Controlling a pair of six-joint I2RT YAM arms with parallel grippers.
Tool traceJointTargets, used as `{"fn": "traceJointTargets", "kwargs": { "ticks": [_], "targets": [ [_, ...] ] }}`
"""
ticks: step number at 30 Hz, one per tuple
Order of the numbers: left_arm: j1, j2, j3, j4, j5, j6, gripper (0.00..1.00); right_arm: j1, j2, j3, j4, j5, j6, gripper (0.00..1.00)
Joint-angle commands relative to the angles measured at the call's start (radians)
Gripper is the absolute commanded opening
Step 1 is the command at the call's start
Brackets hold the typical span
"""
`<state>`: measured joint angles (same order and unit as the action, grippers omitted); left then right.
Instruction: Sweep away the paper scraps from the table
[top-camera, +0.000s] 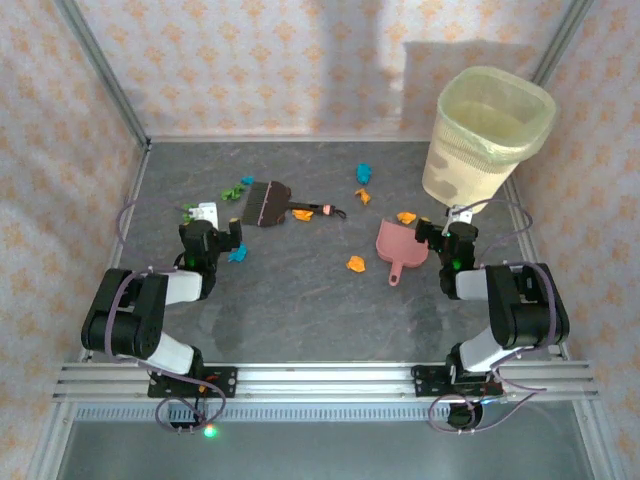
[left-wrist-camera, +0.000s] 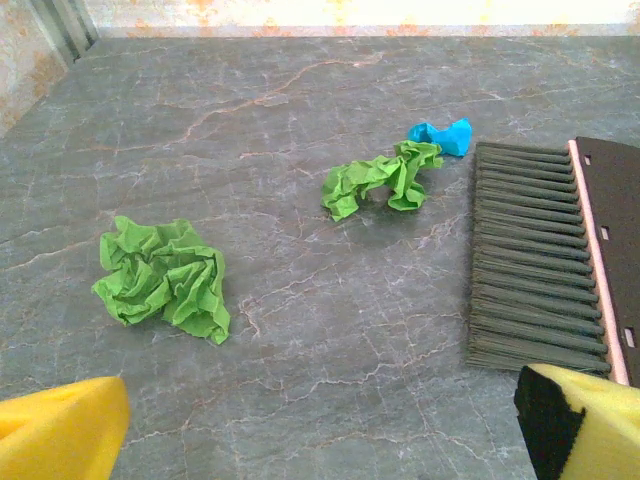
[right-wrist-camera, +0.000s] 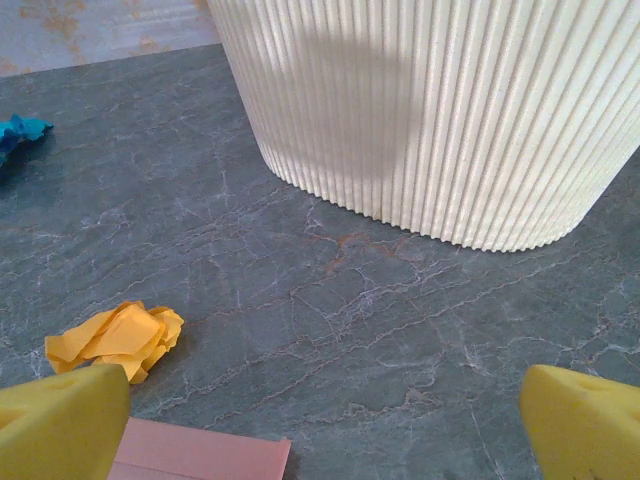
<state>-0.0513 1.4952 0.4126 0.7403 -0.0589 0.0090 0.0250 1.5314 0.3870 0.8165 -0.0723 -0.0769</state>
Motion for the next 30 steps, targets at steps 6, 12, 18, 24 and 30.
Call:
{"fn": "traceJointTargets", "kwargs": {
  "ticks": [6,12,18,24,30],
  "targets": [
    [0.008,0.000,0.021,-0.013,0.006,0.013,1.00,-0.002,-0.009,-0.008,0.042,-0.001,-0.011,0.99],
    [0.008,0.000,0.021,-0.013,0.005,0.013,1.00,-0.002,-0.009,-0.008,0.040,0.000,-0.011,0.99],
    [0.010,0.001,0.022,-0.013,0.008,0.013,1.00,-0.003,-0.004,0.004,0.024,0.020,-0.003,0.99],
    [0.014,0.001,0.022,-0.015,0.015,0.011,1.00,-0.003,-0.003,0.016,0.004,0.055,0.011,0.99],
    [0.017,0.000,0.022,-0.015,0.020,0.008,1.00,-0.003,-0.001,0.016,0.004,0.055,0.011,0.99]
  ]
}}
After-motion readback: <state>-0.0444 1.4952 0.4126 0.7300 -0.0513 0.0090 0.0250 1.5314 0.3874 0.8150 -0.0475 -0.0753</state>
